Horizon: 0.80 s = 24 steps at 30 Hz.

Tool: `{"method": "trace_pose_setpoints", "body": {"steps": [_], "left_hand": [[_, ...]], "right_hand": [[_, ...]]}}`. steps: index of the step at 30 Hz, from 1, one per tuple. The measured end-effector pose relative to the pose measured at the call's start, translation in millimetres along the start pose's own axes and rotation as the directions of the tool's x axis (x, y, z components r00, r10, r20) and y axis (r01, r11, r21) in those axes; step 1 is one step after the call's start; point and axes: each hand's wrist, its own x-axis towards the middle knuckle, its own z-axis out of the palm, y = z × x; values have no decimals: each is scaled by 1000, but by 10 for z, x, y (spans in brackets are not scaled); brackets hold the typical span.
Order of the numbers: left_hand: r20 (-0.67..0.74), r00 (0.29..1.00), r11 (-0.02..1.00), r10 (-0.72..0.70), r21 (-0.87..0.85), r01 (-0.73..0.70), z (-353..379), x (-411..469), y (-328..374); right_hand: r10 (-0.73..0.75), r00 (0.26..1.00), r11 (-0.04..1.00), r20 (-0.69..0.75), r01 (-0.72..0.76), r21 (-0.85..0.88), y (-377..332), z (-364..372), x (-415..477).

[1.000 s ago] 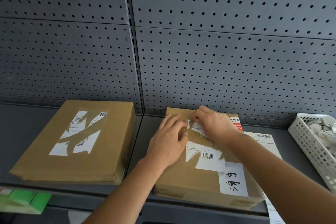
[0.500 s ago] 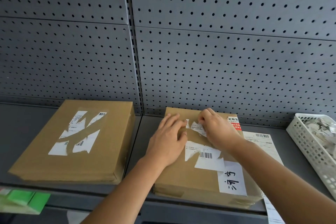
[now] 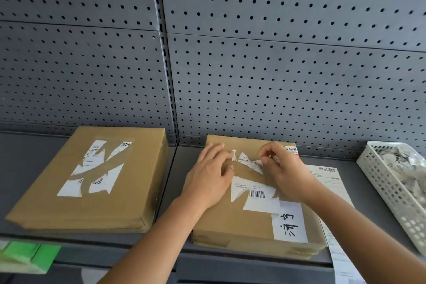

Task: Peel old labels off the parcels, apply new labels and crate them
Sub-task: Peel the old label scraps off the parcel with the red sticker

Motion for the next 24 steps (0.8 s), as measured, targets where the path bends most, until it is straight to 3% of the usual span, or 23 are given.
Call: {"method": "trace_pose_setpoints", "body": {"steps": [4, 9, 13, 20, 24], "left_hand": [[-2, 1000, 1000, 0, 5, 0, -9, -1, -3], [-4, 1000, 1000, 1, 12, -1, 8, 6, -6], [-8, 1000, 1000, -1, 9, 2, 13, 10, -10], [-6, 1000, 1000, -2, -1, 2, 19, 10, -14], [-1, 1000, 1000, -3, 3, 3, 15, 11, -22]], "right_hand": [[15, 997, 997, -80, -9, 71, 102, -35, -1], [23, 998, 989, 61, -13, -150, 145, 0, 69], [-25, 998, 958, 54, 39, -283, 89, 71, 121], [-26, 998, 992, -54, 20, -123, 86, 104, 39], [107, 994, 992, -30, -105, 69, 103, 4, -110]]}}
